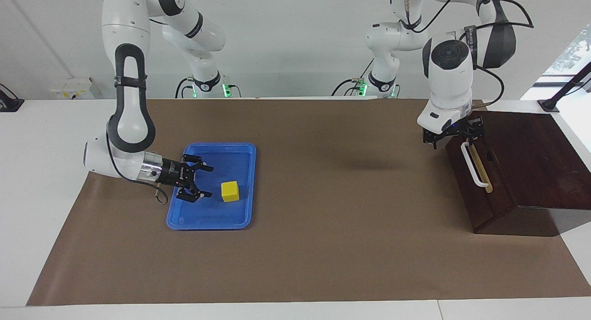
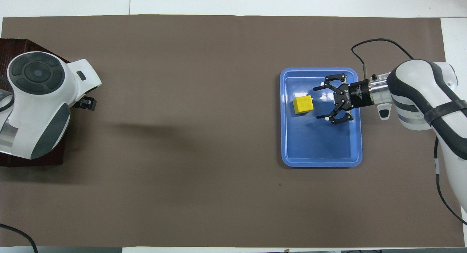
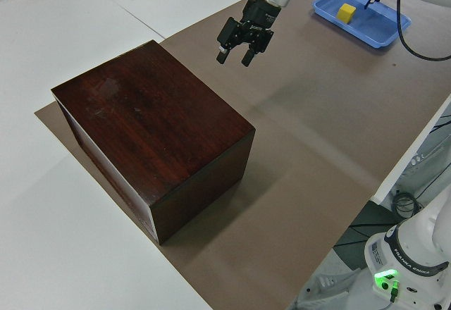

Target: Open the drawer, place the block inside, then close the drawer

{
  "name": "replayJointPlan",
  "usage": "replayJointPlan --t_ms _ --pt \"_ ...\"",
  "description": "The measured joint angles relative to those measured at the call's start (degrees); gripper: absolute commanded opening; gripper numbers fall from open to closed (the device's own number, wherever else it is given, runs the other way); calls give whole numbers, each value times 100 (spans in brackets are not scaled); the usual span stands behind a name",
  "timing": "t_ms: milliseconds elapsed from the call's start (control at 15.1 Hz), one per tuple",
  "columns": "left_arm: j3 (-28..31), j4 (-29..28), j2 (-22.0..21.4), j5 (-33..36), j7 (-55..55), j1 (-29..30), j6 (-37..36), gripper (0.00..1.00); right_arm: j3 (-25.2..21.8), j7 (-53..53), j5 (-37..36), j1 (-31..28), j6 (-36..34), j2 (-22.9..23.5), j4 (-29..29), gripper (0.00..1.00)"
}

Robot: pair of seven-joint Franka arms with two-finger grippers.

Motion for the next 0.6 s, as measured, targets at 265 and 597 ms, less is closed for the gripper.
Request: replayJointPlan --t_ms 265,597 --pt "17 -199 80 236 -9 340 585 100 -5 -348 3 77 62 122 43 100" --pt "21 -360 210 334 -9 569 939 100 -13 -478 3 63 61 252 127 100"
